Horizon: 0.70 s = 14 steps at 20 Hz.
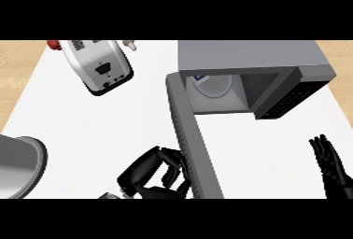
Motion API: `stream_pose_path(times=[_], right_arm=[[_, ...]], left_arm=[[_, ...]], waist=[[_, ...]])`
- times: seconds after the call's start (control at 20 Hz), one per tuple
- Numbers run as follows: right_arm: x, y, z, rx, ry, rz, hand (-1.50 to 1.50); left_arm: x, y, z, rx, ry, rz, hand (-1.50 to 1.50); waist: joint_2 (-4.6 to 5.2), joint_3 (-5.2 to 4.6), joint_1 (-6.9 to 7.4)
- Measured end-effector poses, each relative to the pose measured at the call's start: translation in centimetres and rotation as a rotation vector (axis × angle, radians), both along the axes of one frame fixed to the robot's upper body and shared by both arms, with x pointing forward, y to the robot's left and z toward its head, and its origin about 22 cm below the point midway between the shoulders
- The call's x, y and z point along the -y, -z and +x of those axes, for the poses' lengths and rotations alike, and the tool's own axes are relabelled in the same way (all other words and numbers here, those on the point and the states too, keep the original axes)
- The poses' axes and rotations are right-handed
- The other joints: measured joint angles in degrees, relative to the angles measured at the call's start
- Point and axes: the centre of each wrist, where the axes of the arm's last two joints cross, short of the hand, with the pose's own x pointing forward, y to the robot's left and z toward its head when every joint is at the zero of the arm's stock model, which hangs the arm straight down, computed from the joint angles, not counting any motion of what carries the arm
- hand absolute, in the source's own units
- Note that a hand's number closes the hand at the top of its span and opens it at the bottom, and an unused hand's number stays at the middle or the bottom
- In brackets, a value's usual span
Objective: Pick up the milk, place it into the microwave and close the microwave
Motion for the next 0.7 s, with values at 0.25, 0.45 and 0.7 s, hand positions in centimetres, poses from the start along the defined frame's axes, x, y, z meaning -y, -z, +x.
stream_pose_path(times=[0.25, 0.45, 0.7], right_arm=[[1.3, -2.6, -1.6, 0.042, -0.025, 0.017, -1.5], [1.6, -4.0, -1.8, 0.072, -0.053, 0.039, -1.5], [1.7, -6.0, -1.4, 0.122, -0.097, 0.047, -1.5]], left_arm=[[3.5, 2.8, 1.2, -0.015, 0.09, 0.012, 1.5], [6.0, 4.9, 0.8, -0.033, 0.134, 0.023, 1.5], [8.1, 6.0, 0.0, -0.018, 0.075, 0.056, 1.5]], waist=[[0.14, -0.01, -0.07], [0.38, -0.04, -0.84], [0.61, -0.09, -2.42]])
